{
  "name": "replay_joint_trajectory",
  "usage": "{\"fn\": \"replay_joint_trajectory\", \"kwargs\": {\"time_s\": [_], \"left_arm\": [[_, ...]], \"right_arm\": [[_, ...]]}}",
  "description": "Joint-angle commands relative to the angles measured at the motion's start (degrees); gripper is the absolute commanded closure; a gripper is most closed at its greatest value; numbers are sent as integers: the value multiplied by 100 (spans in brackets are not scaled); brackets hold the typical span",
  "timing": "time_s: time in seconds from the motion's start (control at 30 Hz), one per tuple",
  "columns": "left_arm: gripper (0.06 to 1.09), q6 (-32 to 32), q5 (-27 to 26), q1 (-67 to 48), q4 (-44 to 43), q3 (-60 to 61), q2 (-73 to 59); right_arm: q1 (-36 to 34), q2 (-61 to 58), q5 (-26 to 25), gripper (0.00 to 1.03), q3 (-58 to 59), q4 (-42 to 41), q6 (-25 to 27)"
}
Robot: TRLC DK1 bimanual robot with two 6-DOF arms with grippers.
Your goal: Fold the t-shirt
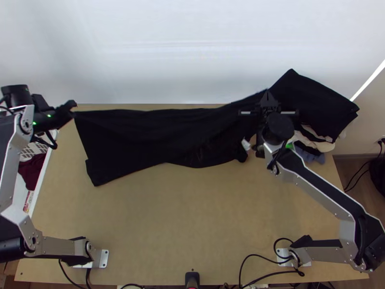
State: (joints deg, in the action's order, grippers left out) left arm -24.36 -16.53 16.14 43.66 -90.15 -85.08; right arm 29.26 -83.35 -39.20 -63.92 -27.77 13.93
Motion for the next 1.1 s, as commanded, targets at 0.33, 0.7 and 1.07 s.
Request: {"fn": "replay_joint_trajectory", "kwargs": {"time_s": [0.33, 0.7, 1.07], "left_arm": [[104, -297, -34, 653, -200, -1391, 316], [104, -359, -517, 504, 37, -170, 1195], [104, 467, -579, 21, 46, 2722, 2443]], "right_arm": [[-386, -401, -70, 100, -2327, -97, 320], [80, 205, 26, 100, -982, 17, 303], [458, 434, 132, 100, 38, 272, 250]]}}
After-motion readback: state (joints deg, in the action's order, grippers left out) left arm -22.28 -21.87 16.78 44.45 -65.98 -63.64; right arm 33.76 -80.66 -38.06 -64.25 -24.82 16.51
